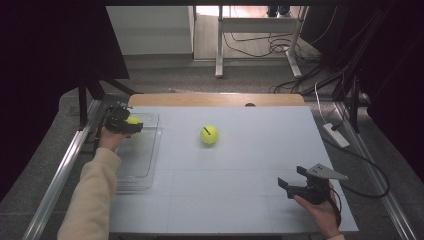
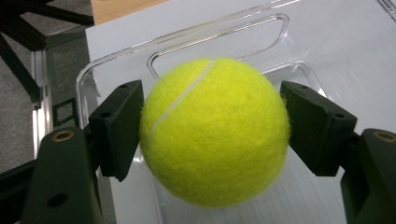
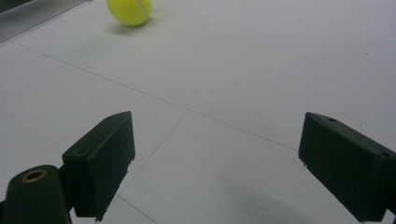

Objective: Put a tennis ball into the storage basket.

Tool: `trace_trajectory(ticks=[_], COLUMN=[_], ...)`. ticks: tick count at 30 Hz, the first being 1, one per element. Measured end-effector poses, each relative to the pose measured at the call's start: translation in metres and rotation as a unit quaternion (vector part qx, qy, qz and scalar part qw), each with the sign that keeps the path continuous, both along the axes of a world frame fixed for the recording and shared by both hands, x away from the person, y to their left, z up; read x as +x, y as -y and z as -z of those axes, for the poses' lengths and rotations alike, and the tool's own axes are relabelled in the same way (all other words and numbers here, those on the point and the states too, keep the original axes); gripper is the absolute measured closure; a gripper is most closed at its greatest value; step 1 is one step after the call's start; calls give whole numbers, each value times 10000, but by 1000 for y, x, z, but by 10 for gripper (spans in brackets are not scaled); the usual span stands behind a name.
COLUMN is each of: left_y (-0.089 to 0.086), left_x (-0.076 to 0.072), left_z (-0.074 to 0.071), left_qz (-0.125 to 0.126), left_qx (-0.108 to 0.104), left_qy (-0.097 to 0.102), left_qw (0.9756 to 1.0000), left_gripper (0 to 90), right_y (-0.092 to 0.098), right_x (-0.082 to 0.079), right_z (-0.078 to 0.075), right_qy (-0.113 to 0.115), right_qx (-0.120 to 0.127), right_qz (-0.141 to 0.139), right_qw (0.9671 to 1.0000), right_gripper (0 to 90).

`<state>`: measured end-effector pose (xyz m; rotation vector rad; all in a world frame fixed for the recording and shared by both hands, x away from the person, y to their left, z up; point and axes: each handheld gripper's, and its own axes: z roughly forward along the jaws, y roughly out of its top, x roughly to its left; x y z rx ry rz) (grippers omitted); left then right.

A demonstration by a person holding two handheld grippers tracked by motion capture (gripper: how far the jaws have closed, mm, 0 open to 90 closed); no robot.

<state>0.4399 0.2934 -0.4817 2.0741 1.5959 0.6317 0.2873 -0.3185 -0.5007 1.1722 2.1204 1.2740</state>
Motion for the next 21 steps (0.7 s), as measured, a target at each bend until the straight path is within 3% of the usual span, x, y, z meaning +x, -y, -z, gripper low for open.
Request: trace_trajectory(ticks=[8,16,21], left_y=[2,-3,-6], left_x=[-4,-12,-19], left_z=[-9,-17,-21], left_qz=[-59,95,178], left_qx=[-51,-552,-683], left_qy=[289,573,659], left_qw=[9996,9968,9953], left_gripper=[78,60,60], right_y=[0,1,0], right_x=[0,0,-1], right_z=[0,0,-1], right_qy=[-1,-3,2], right_qx=[2,9,-2], right_qz=[0,21,15], right_qw=[10000,10000,10000], right_gripper=[108,108,108])
